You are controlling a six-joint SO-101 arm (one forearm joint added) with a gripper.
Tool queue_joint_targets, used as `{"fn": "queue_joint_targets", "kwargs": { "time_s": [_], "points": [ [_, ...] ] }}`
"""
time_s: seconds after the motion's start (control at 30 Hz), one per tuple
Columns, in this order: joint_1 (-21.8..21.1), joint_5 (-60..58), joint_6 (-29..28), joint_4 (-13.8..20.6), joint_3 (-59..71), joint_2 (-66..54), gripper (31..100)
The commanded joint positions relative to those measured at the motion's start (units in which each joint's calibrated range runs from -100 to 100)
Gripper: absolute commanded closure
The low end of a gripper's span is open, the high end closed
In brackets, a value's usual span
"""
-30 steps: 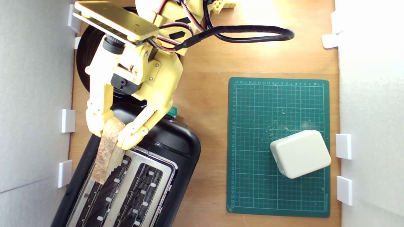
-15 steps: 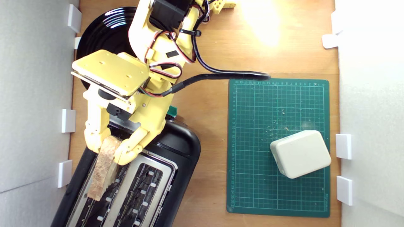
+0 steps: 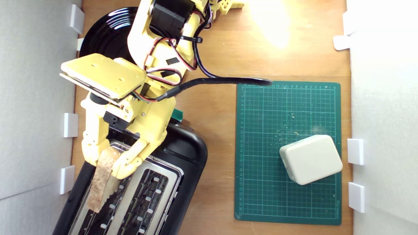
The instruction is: Pick bread and place in toaster
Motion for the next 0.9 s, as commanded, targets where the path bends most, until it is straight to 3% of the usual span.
{"fn": "queue_joint_targets", "kwargs": {
  "time_s": [0.0,0.47,0.87],
  "points": [
    [0.6,-1.3,0.0,-0.6,-0.7,1.3,70.9],
    [4.7,-3.8,0.1,-0.6,-0.6,11.9,70.9],
    [4.0,-3.8,0.0,-0.7,-0.5,12.2,70.9]
  ]
}}
